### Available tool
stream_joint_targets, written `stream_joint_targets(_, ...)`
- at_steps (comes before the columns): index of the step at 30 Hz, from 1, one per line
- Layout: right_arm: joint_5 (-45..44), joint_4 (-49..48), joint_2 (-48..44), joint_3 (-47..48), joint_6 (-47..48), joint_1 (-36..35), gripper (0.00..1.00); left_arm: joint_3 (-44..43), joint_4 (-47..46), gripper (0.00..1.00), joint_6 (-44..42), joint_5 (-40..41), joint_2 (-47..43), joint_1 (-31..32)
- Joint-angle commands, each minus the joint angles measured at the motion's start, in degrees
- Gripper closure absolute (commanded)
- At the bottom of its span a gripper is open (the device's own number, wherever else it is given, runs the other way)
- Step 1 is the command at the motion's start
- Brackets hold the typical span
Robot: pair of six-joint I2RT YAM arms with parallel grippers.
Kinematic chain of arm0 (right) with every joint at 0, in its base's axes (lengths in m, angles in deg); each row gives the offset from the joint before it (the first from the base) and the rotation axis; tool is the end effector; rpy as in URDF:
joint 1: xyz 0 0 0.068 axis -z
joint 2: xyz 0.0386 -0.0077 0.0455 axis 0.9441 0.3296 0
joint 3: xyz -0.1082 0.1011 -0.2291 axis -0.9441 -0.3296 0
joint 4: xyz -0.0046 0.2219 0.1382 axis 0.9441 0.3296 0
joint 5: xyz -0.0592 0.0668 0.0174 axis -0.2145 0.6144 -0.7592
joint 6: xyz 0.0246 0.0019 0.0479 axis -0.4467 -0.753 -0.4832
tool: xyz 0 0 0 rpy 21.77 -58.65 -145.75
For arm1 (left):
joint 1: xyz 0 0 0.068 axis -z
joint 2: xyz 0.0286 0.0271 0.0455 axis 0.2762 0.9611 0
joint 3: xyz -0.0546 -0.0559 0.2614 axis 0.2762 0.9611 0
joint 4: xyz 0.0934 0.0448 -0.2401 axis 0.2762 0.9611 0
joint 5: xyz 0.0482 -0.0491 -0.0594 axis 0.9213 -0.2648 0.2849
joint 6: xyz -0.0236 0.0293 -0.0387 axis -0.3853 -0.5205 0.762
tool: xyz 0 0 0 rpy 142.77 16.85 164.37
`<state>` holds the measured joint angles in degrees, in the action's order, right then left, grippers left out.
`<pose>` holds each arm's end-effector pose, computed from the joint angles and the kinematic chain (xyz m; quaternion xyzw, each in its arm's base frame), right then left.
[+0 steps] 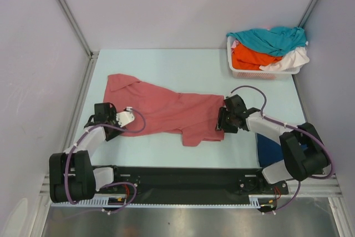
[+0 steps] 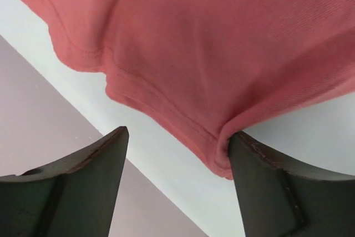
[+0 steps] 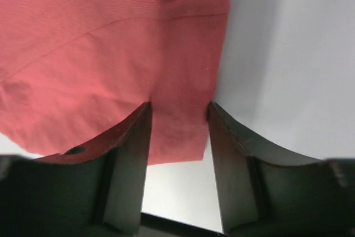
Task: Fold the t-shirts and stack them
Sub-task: Flatten the tshirt out
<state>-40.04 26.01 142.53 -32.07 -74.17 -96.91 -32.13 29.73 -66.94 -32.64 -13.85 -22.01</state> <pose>0.2333 0.1160 0.1614 0.0413 0.9676 0.1350 0.2095 0.2058 0.0246 0.1552 0.4727 0.8339 0.1985 0.2043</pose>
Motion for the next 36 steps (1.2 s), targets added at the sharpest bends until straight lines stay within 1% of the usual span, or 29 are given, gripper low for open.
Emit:
stream_joint_targets(1,0.0,-3.0,2.8,-0.1,-1.1,-0.2,0.52,3.0,-1.5,0.24,1.1,-2.3,1.7,-0.4)
stream_joint_targets(2,0.3,-3.5,3.0,-0.4,-1.5,-0.4,0.68,3.1,-1.5,0.31,1.4,-2.9,1.5,-0.4)
stream_joint_targets(3,0.9,-4.2,3.1,-0.4,-2.1,-0.4,0.76,3.3,-1.5,0.45,1.7,-4.1,1.6,-0.4)
stream_joint_targets(4,1.2,-4.7,3.1,-0.3,-2.4,-0.6,0.83,3.3,-1.5,0.51,1.9,-4.3,1.9,-0.4)
stream_joint_targets(5,1.3,-4.7,3.0,-0.1,-2.7,-0.5,1.00,3.4,-1.6,0.59,2.1,-4.3,2.0,-0.4)
stream_joint_targets(6,1.2,-4.3,2.7,0.4,-3.0,-0.5,1.00,3.5,-1.5,0.76,2.3,-4.3,2.4,-0.4)
stream_joint_targets(7,1.0,-3.9,2.2,0.8,-3.1,-0.5,1.00,3.2,-1.0,0.85,2.6,-4.3,2.8,-0.4)
stream_joint_targets(8,0.9,-3.4,0.5,1.3,-3.1,-0.3,1.00,2.9,-0.1,0.99,3.3,-4.3,2.8,-0.4)
stream_joint_targets(10,0.4,-1.3,-2.0,3.2,-2.7,-0.1,1.00,0.0,2.0,1.00,6.0,-6.6,1.5,-0.5)
stream_joint_targets(11,0.3,1.2,-5.4,4.2,-2.5,-0.1,1.00,-1.5,5.4,1.00,8.3,-7.2,0.8,-0.7)
stream_joint_targets(12,-0.3,2.7,-7.1,6.8,-2.3,-0.1,1.00,-5.3,7.3,1.00,9.6,-8.0,0.1,-1.0)
stream_joint_targets(14,-1.4,6.3,-11.4,10.0,-1.0,0.0,1.00,-10.2,15.0,1.00,13.0,-10.6,-2.3,-1.2)
stream_joint_targets(15,-1.9,10.4,-15.9,14.2,-0.7,0.0,1.00,-15.5,20.5,1.00,14.1,-12.6,-4.2,-1.5)
stream_joint_targets(16,-4.0,12.3,-18.1,16.3,-0.1,0.1,1.00,-18.3,20.6,1.00,15.1,-13.9,-4.3,-1.6)
stream_joint_targets(17,-4.9,14.2,-20.1,18.7,1.0,0.2,1.00,-21.1,26.0,1.00,16.4,-15.1,-6.6,-1.7)
stream_joint_targets(18,-6.7,17.6,-24.7,20.9,1.4,0.6,1.00,-23.9,28.5,1.00,16.9,-16.0,-7.7,-1.8)
stream_joint_targets(19,-7.4,19.2,-26.6,23.1,1.7,0.7,1.00,-29.4,30.9,1.00,17.3,-17.0,-8.7,-1.8)
stream_joint_targets(20,-8.0,21.9,-28.6,28.1,2.0,0.8,1.00,-32.0,34.9,1.00,18.0,-18.0,-11.0,-1.8)
stream_joint_targets(21,-8.8,23.2,-30.2,30.5,3.0,0.8,1.00,-34.7,36.4,1.00,18.4,-18.1,-12.0,-1.8)
stream_joint_targets(22,-9.1,24.5,-32.7,33.3,3.4,0.8,1.00,-39.7,37.7,1.00,18.7,-17.9,-13.2,-1.8)
stream_joint_targets(23,-9.3,26.8,-33.6,38.3,3.8,0.8,1.00,-42.1,39.9,1.00,19.4,-17.6,-14.1,-1.8)
stream_joint_targets(24,-9.8,28.1,-34.1,41.3,4.8,0.8,1.00,-46.7,41.0,1.00,19.7,-17.5,-16.0,-1.8)
stream_joint_targets(26,-10.1,31.5,-35.1,46.3,5.9,0.8,1.00,-51.0,42.8,1.00,20.7,-17.0,-17.4,-1.8)
stream_joint_targets(27,-10.1,32.3,-35.0,51.8,6.3,0.7,1.00,-53.2,43.4,1.00,21.4,-16.5,-18.0,-1.8)
stream_joint_targets(28,-10.0,33.1,-35.0,54.1,7.4,0.8,1.00,-57.5,43.7,0.99,21.9,-16.1,-18.6,-1.9)
stream_joint_targets(29,-10.1,34.1,-34.8,56.9,7.8,0.8,1.00,-59.5,44.6,1.00,22.9,-15.8,-18.8,-1.8)
stream_joint_targets(30,-9.8,34.4,-34.7,61.2,8.1,0.8,1.00,-63.6,44.9,1.00,23.3,-15.3,-18.8,-1.8)
stream_joint_targets(34,-8.7,35.9,-31.8,71.0,9.9,0.8,1.00,-70.4,44.3,1.00,25.1,-14.6,-18.1,-1.8)
stream_joint_targets(36,-8.8,35.8,-29.6,72.6,11.7,0.7,1.00,-71.7,43.4,1.00,25.8,-14.5,-17.3,-1.8)
